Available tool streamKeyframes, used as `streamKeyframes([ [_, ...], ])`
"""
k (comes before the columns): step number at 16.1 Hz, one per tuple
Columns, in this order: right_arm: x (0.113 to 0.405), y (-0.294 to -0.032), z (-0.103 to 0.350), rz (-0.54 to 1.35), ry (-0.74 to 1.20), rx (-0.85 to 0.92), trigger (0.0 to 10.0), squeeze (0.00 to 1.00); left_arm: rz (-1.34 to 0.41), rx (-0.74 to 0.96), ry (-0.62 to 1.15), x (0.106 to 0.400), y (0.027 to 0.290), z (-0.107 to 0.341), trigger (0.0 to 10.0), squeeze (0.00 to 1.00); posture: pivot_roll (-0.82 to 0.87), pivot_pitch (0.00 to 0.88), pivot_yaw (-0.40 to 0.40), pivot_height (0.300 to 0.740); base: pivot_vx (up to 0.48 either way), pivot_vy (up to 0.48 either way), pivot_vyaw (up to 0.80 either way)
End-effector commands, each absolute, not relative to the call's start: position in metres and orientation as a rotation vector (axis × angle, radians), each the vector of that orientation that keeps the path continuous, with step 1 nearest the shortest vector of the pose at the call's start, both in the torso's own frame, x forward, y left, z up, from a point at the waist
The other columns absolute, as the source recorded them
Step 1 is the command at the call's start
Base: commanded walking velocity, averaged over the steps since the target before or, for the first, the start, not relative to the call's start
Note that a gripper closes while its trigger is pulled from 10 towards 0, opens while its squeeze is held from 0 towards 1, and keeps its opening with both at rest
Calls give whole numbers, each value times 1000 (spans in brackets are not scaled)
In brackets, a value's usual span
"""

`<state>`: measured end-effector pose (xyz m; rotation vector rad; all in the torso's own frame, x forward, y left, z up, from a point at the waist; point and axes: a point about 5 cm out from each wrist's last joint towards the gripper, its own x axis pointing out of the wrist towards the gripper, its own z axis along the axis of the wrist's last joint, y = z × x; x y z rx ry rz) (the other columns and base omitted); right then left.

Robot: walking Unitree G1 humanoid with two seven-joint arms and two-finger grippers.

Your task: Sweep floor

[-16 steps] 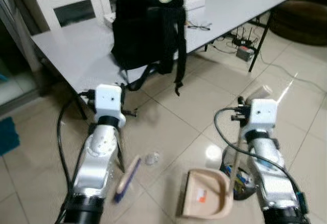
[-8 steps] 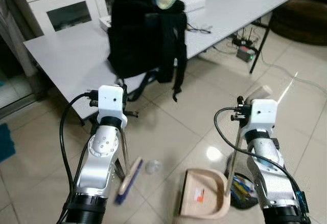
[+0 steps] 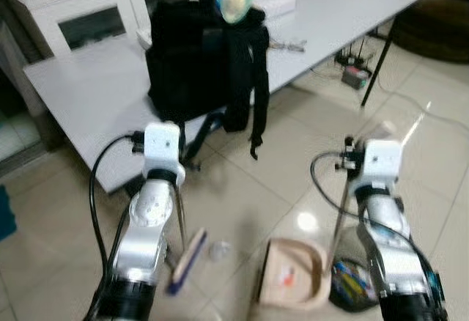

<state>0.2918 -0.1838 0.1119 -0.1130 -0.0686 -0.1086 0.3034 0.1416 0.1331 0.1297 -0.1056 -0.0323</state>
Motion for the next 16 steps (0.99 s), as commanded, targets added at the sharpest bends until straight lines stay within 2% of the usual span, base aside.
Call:
streamKeyframes([
  [1, 297, -175, 122, -89, -124, -111, 10000, 0, -8, 146, -135, 305, 149, 139, 10000, 0, -11, 18, 46, 740, 390, 0, 0],
  [5, 303, -174, 119, -90, -129, -142, 10000, 0, -61, 122, -139, 308, 138, 131, 10000, 0, -7, 51, 36, 740, 88, 0, 0],
  [8, 307, -177, 119, -106, -157, -145, 10000, 0, -80, 150, -216, 316, 127, 129, 10000, 0, -6, 121, 35, 740, 0, 0, 0],
  [16, 312, -175, 122, -124, -263, -162, 10000, 0, -47, 132, -256, 328, 115, 120, 10000, 0, -25, 285, 45, 740, 0, 0, 0],
])
